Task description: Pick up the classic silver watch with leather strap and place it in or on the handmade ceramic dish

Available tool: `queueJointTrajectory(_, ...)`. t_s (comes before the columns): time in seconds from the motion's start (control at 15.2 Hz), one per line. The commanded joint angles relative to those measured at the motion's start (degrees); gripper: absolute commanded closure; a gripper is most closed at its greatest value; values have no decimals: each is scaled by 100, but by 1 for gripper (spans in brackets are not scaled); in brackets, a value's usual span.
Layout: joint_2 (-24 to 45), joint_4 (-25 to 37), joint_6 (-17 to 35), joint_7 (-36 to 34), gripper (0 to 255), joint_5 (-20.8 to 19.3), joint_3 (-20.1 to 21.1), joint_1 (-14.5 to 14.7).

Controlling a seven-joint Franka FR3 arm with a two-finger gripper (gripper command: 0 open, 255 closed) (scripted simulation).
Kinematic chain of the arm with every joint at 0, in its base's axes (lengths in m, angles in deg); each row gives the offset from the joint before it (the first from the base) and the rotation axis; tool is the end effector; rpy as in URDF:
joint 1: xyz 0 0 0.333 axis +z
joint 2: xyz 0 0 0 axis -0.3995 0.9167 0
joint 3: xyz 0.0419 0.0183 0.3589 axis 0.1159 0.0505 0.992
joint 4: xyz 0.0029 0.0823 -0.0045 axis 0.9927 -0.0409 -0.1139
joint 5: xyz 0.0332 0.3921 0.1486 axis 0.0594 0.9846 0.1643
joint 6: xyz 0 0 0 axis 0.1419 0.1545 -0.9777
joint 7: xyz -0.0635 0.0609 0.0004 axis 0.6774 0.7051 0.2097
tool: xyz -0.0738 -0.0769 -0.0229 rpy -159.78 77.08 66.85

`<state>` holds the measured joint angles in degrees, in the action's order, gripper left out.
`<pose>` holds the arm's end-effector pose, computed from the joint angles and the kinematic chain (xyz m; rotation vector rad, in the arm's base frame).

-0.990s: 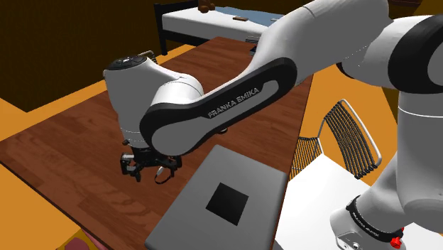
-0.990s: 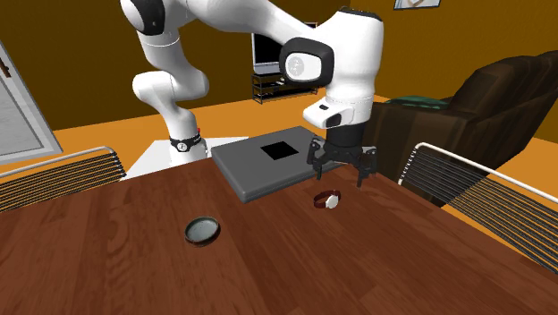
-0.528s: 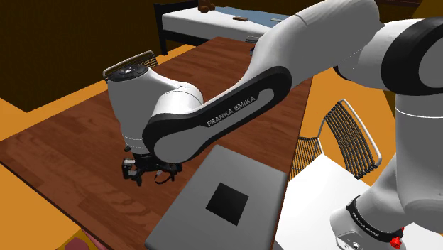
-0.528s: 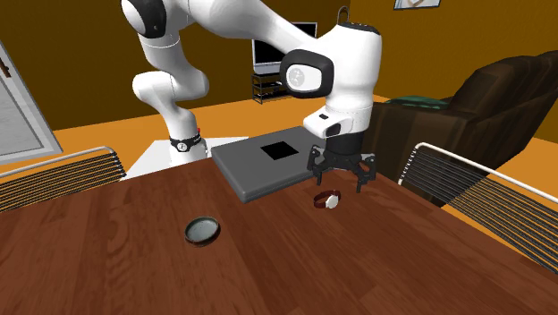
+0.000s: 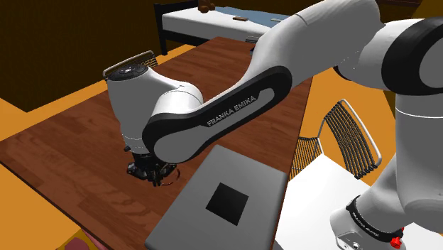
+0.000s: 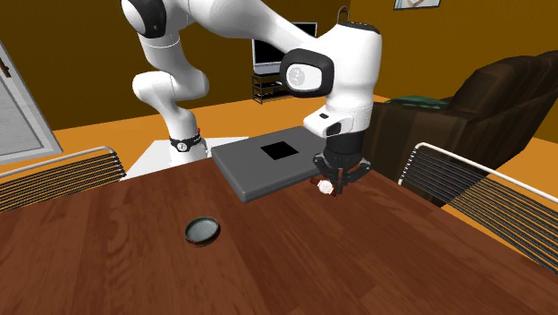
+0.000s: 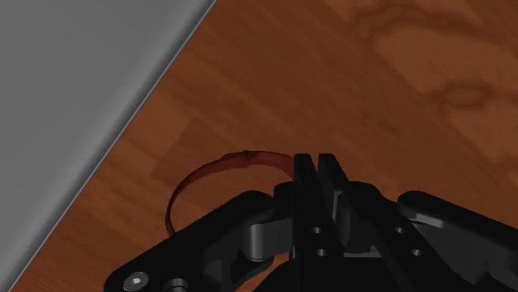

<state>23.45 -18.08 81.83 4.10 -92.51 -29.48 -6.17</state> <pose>0.4955 0.5189 0.3649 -3.0266 0.6655 0.0476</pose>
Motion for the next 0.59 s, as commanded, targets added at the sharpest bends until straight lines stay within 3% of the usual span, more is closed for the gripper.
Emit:
queueJointTrajectory(0.0,3,-6,-5,0,255,0,-3,-2)
queueJointTrajectory(0.26,7,0,-7,2,255,-1,-4,-1)
queueJointTrajectory(0.33,7,0,-7,2,0,-1,-4,-1)
queueJointTrajectory(0.53,-876,-1289,1214,369,0,1238,475,-1146)
